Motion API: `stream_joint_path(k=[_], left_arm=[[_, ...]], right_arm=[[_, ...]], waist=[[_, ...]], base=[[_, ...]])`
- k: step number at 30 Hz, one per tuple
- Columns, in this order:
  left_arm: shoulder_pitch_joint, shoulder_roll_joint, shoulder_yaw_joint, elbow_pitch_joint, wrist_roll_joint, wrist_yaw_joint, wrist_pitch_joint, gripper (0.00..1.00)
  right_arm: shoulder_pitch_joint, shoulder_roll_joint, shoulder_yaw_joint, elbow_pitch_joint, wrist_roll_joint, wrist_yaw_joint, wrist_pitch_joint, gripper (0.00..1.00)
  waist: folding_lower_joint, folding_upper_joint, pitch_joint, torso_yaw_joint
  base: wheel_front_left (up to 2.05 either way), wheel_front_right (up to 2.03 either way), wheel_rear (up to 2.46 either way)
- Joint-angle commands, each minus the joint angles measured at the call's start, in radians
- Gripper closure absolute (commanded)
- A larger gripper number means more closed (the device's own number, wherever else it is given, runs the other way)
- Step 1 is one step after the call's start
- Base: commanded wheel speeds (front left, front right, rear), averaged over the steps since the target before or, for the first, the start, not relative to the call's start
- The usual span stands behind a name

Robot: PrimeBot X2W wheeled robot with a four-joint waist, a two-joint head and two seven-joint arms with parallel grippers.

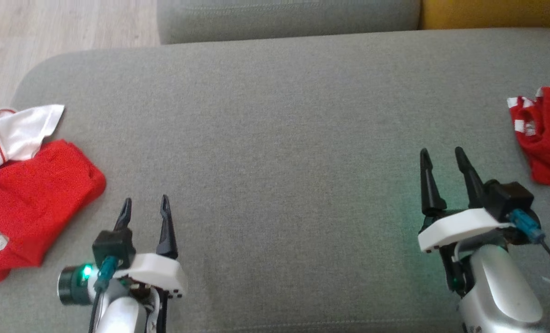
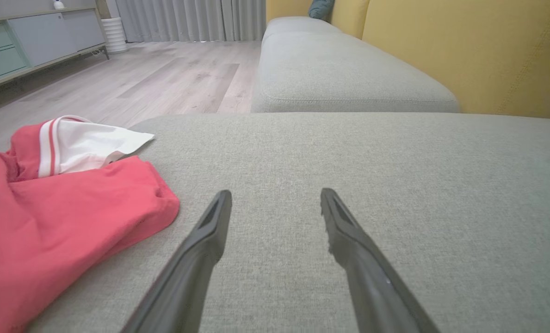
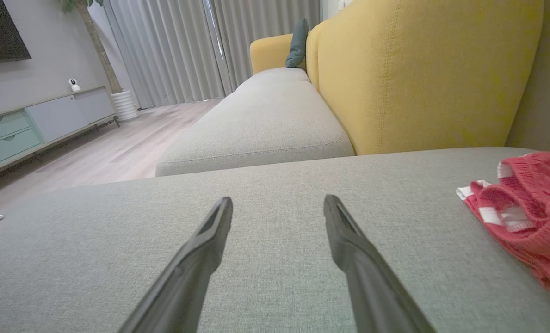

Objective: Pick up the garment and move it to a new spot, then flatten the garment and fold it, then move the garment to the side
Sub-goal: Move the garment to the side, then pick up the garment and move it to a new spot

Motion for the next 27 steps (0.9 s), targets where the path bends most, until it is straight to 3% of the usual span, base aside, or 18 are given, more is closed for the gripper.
stream_joint_path(k=[1,7,13,18,27], left_arm=[[-0.014,0.008,0.039,-0.035,0.006,0.003,-0.005,0.0],[0.002,0.008,0.05,-0.039,0.005,-0.001,-0.005,0.0],[-0.024,0.008,0.032,-0.051,-0.006,0.003,-0.005,0.0],[-0.036,0.008,0.027,-0.057,-0.027,0.019,-0.005,0.0],[-0.009,0.008,0.082,-0.054,-0.042,0.034,-0.005,0.0]], right_arm=[[-0.011,0.009,0.03,-0.036,0.006,0.007,-0.006,0.0],[0.001,0.009,0.044,-0.044,0.025,0.007,-0.006,0.0],[-0.014,0.009,0.049,-0.053,0.015,0.007,-0.006,0.0],[-0.02,0.009,0.075,-0.059,0.011,0.007,-0.006,0.0],[-0.035,0.009,0.149,-0.048,0.017,0.007,-0.006,0.0]], waist=[[0.0,0.0,-0.012,-0.007],[0.0,0.0,-0.022,-0.008],[0.0,0.0,0.017,0.04],[0.0,0.0,0.037,0.125],[0.0,0.0,0.044,0.351]], base=[[0.0,0.0,0.0],[0.0,0.0,0.0],[0.0,0.0,0.0],[0.0,0.0,0.0],[0.0,0.0,0.0]])
